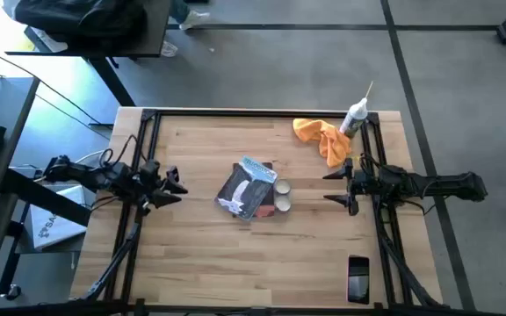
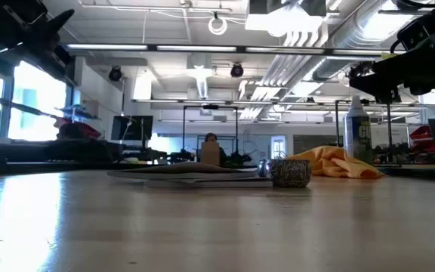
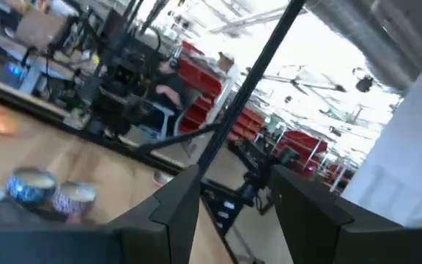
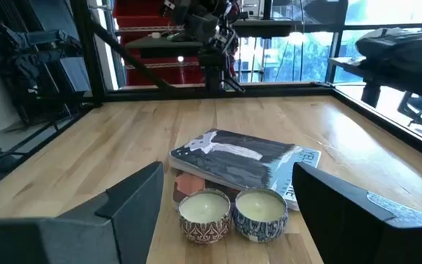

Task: Apply microfiber cloth
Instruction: Move the books to the top center of the table

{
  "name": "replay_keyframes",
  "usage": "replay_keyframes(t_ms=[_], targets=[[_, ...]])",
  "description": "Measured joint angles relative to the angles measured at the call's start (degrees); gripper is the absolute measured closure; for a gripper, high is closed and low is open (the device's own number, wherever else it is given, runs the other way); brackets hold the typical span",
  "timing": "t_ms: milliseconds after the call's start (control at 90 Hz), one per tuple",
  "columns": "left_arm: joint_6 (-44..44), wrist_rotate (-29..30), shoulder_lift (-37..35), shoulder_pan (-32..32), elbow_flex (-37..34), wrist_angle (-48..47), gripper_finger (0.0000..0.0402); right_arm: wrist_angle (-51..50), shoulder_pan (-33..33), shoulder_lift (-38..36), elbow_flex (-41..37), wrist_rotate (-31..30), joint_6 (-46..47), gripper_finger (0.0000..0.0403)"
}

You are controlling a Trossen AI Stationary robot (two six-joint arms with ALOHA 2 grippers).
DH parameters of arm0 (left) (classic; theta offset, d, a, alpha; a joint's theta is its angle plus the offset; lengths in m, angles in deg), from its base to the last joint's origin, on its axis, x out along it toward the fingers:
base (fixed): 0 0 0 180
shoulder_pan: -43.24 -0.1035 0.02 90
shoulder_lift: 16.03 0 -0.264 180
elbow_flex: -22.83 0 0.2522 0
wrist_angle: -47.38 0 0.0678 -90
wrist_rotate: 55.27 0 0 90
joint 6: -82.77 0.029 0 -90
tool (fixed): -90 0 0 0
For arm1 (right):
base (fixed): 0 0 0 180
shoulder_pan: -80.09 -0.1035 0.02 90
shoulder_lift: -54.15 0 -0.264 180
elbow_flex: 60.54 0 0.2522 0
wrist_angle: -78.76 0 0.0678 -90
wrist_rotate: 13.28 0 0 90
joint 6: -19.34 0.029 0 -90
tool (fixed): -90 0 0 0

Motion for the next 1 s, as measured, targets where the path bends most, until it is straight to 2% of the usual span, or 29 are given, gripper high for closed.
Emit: replay_keyframes(t_ms=[156,289,400,467,611,789,1000], targets=[[2.42,14.35,5.24,5.27,-0.02,0.61,0.0252,0.0,-0.01,0.01,0.0,0.0,0.0,0.0132],[2.59,24.37,10.95,8.58,-0.02,1.23,0.0252,0.0,-0.01,-0.01,0.01,0.0,0.0,0.0132],[3.54,30.84,17.51,9.21,-0.04,8.18,0.0252,0.0,0.01,-0.01,0.02,0.0,0.0,0.0132],[5.98,31.01,22.34,8.66,-0.04,15.86,0.0252,0.0,0.01,-0.01,0.02,0.0,0.0,0.0132],[9.8,27.1,33.42,6.41,0.06,30.08,0.0252,0.0,0.01,-0.01,0.0,0.0,0.0,0.0132],[4.41,26.96,46.08,3.16,2.94,29.63,0.0252,0.0,-0.01,-0.01,0.0,0.0,0.0,0.0132],[5.77,25.5,59.55,0.76,9.88,29.8,0.0252,0.0,0.0,-0.01,0.01,0.0,0.0,0.0132]])
